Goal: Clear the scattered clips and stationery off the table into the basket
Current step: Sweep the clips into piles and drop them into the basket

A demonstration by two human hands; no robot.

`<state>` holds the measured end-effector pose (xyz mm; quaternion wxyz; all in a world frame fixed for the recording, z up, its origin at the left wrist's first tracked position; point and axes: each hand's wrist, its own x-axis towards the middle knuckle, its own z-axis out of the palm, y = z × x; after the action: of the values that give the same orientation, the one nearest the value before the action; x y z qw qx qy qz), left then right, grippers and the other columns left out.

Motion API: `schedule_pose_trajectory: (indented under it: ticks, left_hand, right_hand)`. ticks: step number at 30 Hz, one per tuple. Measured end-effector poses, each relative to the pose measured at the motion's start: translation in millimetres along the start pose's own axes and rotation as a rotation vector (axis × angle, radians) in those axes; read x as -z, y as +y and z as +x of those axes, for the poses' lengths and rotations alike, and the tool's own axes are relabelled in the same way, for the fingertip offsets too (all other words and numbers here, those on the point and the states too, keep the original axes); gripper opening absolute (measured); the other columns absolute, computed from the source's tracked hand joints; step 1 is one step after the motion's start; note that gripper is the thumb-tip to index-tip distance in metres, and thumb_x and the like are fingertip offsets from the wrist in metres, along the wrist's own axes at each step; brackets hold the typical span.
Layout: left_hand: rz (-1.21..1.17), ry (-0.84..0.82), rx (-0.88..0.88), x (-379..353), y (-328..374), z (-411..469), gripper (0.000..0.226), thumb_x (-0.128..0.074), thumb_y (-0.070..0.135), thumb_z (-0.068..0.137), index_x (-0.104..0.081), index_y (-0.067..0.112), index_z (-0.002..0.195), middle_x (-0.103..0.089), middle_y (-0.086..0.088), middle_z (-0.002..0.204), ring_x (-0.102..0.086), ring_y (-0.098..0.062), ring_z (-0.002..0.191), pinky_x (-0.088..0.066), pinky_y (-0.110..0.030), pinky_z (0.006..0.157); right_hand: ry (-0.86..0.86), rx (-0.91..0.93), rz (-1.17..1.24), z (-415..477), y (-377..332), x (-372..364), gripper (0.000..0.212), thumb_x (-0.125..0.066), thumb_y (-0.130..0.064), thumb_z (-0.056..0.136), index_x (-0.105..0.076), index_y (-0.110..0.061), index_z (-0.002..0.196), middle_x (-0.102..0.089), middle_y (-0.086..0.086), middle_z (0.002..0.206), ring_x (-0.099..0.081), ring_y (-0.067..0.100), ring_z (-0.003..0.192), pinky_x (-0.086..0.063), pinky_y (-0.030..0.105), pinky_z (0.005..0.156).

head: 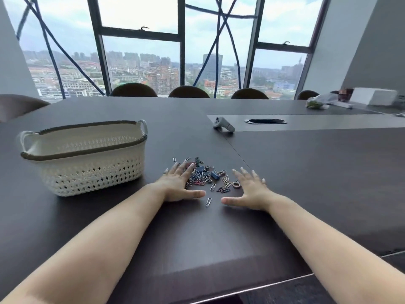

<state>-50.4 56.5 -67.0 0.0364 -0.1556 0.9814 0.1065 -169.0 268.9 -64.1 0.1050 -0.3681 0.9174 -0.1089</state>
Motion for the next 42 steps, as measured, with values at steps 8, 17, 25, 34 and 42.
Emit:
schedule_pose_trajectory:
  ticks: [8, 17, 25, 34, 42]
  left_hand:
    - [0.019, 0.054, 0.117, 12.2, -26.1, 27.3, 0.106, -0.042, 0.08, 0.07, 0.015, 0.031, 0.146, 0.024, 0.002, 0.155, 0.027, -0.027, 0.14, 0.009, -0.055, 0.113]
    - [-0.068, 0.16, -0.093, 10.4, -40.9, 51.5, 0.074, -0.046, 0.062, 0.084, -0.019, 0.031, 0.146, -0.021, 0.009, 0.154, -0.013, -0.014, 0.144, -0.012, -0.035, 0.117]
    - [-0.1, 0.279, -0.091, 8.5, -37.3, 41.0, 0.054, -0.05, 0.056, 0.084, -0.045, 0.025, 0.128, -0.049, 0.002, 0.123, -0.048, -0.016, 0.117, -0.036, -0.027, 0.101]
    - [-0.038, 0.33, -0.04, 11.3, -28.1, 32.8, 0.041, -0.053, 0.049, 0.087, -0.053, 0.02, 0.115, -0.054, 0.002, 0.117, -0.06, -0.021, 0.099, -0.042, -0.03, 0.084]
    - [-0.014, 0.284, -0.126, 10.8, -29.6, 34.7, 0.037, -0.048, 0.05, 0.089, -0.051, 0.038, 0.123, -0.049, 0.017, 0.131, -0.057, -0.013, 0.114, -0.043, -0.028, 0.092]
  right_hand:
    - [-0.001, 0.058, -0.067, 46.0, -34.1, -8.0, 0.114, -0.048, -0.084, 0.061, 0.007, -0.033, 0.147, 0.014, -0.002, 0.158, 0.016, 0.025, 0.145, 0.005, 0.051, 0.117]
    - [0.099, 0.203, 0.071, 94.3, -36.0, -5.5, 0.071, -0.051, -0.068, 0.077, -0.033, -0.039, 0.14, -0.026, -0.003, 0.153, -0.014, 0.019, 0.143, -0.015, 0.035, 0.117]
    - [0.228, 0.276, 0.118, 87.9, -35.5, -7.8, 0.036, -0.057, -0.053, 0.082, -0.056, -0.032, 0.112, -0.051, -0.003, 0.111, -0.044, 0.016, 0.113, -0.038, 0.029, 0.096]
    - [0.3, 0.233, -0.041, 81.8, -43.7, -6.7, 0.031, -0.049, -0.046, 0.087, -0.047, -0.019, 0.101, -0.06, 0.003, 0.109, -0.057, 0.025, 0.102, -0.041, 0.033, 0.081]
    - [0.329, 0.233, -0.05, 84.0, -42.1, -8.1, 0.031, -0.05, -0.048, 0.086, -0.053, -0.022, 0.102, -0.06, 0.002, 0.107, -0.057, 0.023, 0.103, -0.043, 0.031, 0.081]
